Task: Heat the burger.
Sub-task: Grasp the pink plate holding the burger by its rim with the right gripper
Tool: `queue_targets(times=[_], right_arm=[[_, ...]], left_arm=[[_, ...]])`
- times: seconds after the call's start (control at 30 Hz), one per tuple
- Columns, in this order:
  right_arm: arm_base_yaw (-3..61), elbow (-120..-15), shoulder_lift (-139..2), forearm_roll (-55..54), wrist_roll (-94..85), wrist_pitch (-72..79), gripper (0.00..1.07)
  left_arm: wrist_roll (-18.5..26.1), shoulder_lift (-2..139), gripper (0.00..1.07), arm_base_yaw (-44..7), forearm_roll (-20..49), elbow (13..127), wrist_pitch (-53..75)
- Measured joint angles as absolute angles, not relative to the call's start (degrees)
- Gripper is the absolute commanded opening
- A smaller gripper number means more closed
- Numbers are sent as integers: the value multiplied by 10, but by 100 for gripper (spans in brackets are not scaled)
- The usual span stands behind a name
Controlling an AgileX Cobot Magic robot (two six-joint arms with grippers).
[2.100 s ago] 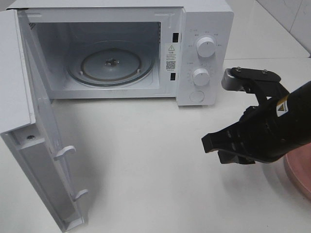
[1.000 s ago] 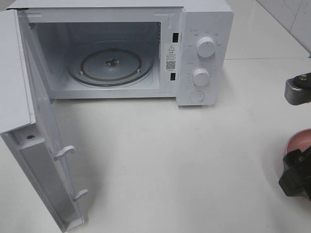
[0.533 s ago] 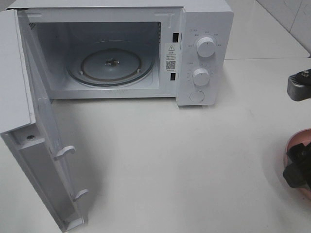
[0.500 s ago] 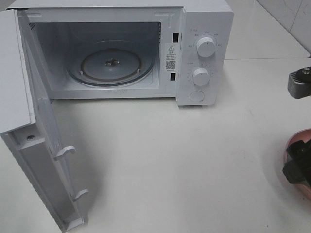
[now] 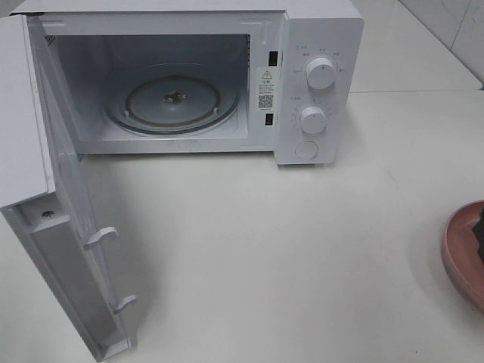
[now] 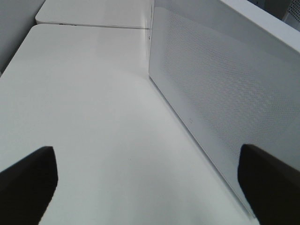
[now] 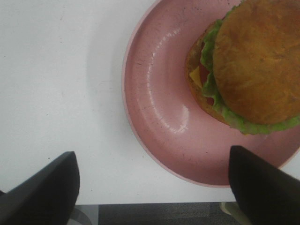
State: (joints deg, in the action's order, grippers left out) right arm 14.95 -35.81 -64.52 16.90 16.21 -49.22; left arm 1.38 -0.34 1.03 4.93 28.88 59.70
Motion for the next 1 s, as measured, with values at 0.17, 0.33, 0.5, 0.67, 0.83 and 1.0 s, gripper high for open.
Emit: queue_targets(times=[0.17, 0.33, 0.5, 0.67, 0.83, 1.0], right_arm=[[116, -359, -678, 168, 148, -460, 81], [104, -359, -718, 161, 132, -427, 80], [104, -360, -761, 154, 128, -400, 80], [104, -360, -803, 153, 128, -372, 79], [104, -360, -841, 147, 128, -345, 79], [104, -360, -874, 147, 128, -321, 78]], left_arm=[[14, -3, 100, 10, 49, 289, 597], [14, -3, 100, 10, 49, 289, 597], [14, -3, 100, 10, 49, 289, 597], [14, -3, 100, 10, 49, 289, 597], [14, -3, 100, 10, 49, 289, 597], [14, -3, 100, 10, 49, 289, 597]])
